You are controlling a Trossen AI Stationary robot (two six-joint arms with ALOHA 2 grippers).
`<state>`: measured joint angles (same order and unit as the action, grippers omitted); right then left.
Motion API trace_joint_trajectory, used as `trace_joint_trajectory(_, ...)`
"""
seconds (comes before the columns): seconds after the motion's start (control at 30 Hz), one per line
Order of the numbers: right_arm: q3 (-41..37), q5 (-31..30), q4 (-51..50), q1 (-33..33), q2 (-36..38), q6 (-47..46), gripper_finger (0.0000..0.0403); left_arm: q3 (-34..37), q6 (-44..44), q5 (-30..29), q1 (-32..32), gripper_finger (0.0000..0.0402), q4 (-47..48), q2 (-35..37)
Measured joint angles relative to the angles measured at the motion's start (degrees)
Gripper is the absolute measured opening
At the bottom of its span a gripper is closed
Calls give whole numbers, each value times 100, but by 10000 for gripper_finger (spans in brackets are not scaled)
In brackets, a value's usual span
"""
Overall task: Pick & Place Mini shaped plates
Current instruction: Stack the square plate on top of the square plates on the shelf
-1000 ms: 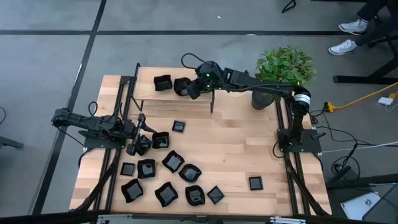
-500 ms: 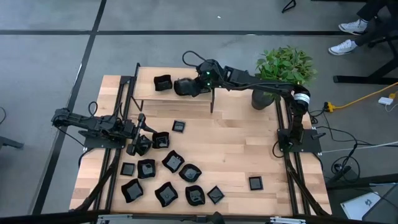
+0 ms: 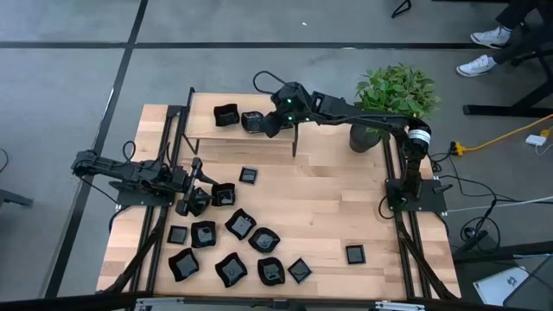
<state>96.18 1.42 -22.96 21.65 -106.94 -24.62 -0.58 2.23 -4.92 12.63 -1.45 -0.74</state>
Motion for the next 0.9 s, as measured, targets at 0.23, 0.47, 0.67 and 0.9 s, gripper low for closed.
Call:
trace_joint_trajectory(0.23,0,794,-340,-2,0,59,140,0,-1,2,0,207,0,0)
trace_joint_trajectory(0.47,0,885,-737,-193,0,109,140,0,-1,2,-1,208,0,-1)
trace_joint_trajectory(0.67,-2,784,-1254,-497,60,380,140,0,1,2,1,208,0,-1)
trace_joint_trajectory(0.9,-3,-189,-2092,-1163,472,774,140,0,1,0,-1,208,-1,-1)
